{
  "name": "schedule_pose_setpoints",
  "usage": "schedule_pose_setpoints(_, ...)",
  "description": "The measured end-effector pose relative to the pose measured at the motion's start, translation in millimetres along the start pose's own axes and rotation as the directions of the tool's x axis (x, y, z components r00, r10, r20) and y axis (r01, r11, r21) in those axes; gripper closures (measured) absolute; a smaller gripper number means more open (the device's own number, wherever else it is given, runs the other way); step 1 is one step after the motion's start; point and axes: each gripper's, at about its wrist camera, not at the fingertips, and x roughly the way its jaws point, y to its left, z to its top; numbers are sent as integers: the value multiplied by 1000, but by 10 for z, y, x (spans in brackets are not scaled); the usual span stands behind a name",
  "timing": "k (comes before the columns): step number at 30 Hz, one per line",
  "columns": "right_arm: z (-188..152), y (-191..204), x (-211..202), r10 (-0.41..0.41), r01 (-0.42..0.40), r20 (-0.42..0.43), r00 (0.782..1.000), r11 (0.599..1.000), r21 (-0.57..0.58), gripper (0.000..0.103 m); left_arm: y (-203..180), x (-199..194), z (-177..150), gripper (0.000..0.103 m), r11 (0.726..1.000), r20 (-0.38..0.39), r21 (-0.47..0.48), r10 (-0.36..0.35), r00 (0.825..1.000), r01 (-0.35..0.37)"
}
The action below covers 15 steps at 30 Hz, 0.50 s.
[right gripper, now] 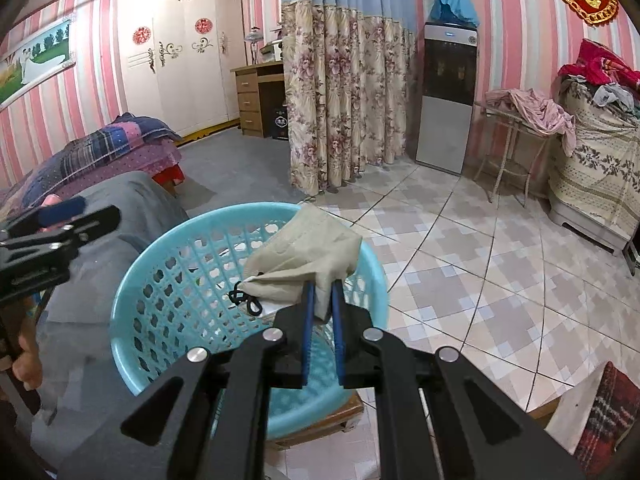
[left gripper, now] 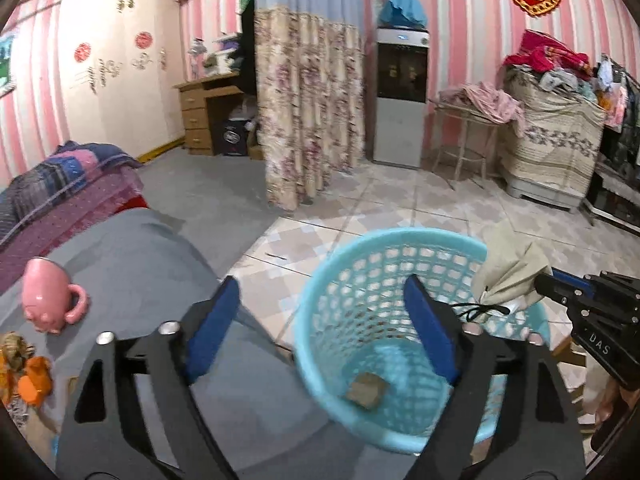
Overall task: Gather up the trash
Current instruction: 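Carry both items over the blue basket and open both tools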
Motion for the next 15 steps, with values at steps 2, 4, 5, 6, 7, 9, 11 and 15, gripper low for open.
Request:
schedule_pose_setpoints(2, 11, 59, 35, 3, -3, -1, 1000, 1000, -4, 93, 82, -52, 24, 14, 1000, 11, -7, 21, 1000, -21)
schedule_pose_setpoints(4, 26, 123, 68, 0, 0, 4, 1000, 1000, -8, 91, 191, -115, 45, 13, 999, 22, -22, 38, 999, -38)
schedule_pose_setpoints(5, 55, 161, 94, 0, 0, 4, 1000, 1000, -9, 90, 230, -133, 49, 12, 999, 25, -28, 42, 999, -41)
schedule_pose_setpoints(6, 67, 185, 122, 3, -3, -1, 1000, 1000, -9, 88, 269, -154, 56, 11, 998, 28, -35, 45, 999, -44)
schedule_pose_setpoints(7, 83, 226, 164, 11, -11, -9, 1000, 1000, -8, 83, 329, -188, 63, 10, 998, 33, -45, 52, 998, -50)
schedule_pose_setpoints(9, 103, 268, 196, 15, -15, -14, 1000, 1000, -7, 44, 393, -234, 83, 10, 997, 36, -54, 66, 997, -64)
schedule_pose_setpoints(11, 112, 332, 209, 22, -22, -13, 1000, 1000, -9, 35, 454, -306, 87, 9, 995, 38, -60, 80, 996, -78)
schedule_pose_setpoints(15, 118, 454, 164, 26, -26, -8, 1000, 999, -25, 22, 586, -522, 105, 7, 991, 57, -65, 117, 991, -114)
